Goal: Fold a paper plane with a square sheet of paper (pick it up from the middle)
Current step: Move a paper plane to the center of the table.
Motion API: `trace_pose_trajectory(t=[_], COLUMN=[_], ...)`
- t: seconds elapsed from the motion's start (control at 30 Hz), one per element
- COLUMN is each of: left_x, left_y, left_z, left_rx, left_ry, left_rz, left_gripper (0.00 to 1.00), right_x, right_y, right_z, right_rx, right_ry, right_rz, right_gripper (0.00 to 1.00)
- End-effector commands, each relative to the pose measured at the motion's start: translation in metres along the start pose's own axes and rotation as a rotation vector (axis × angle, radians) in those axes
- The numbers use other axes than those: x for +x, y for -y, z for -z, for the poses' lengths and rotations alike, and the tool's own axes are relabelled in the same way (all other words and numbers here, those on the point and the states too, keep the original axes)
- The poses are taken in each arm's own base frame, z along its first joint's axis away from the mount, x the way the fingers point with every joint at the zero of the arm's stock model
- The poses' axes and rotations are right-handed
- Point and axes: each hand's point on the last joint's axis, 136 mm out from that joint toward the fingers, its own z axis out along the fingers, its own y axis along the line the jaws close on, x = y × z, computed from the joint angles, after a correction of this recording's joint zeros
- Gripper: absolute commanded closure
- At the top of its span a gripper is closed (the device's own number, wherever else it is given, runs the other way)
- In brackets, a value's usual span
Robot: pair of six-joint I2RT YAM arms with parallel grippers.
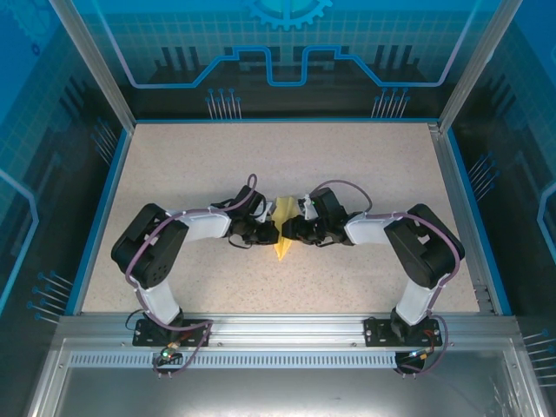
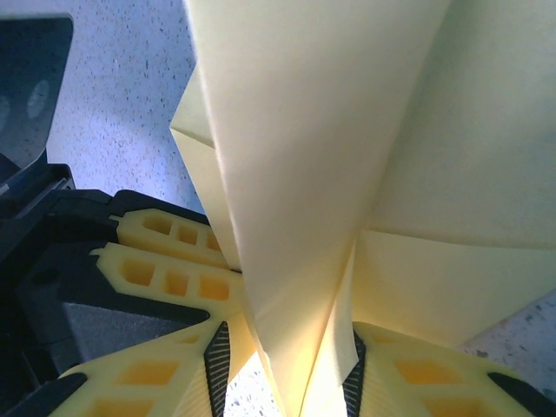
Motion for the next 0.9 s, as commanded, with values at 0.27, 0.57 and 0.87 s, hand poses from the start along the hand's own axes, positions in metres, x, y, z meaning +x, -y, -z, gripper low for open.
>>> trace_pose_trajectory(t=[0.27, 0.57, 0.87], left_x=[-0.004, -0.006, -0.006], left_y=[0.021, 0.026, 0.023], left_z=[0.013, 0.016, 0.015], left_rx=[0.136, 0.195, 0.206], left_ry=[0.026, 0.031, 0.027], left_rz=[0.03, 0.057, 0.07], left_gripper=[0.9, 0.91, 0.9], right_x=[-0.004, -0.001, -0.009], right_y=[-0.016, -0.001, 0.001], right_z=[-0.001, 0.001, 0.002], right_rx=[0.01, 0.144, 0.206], right_ry=[0.025, 0.028, 0.053], right_rz=[0.027, 0.058, 0.077], right_gripper=[0.62, 0.66, 0.83])
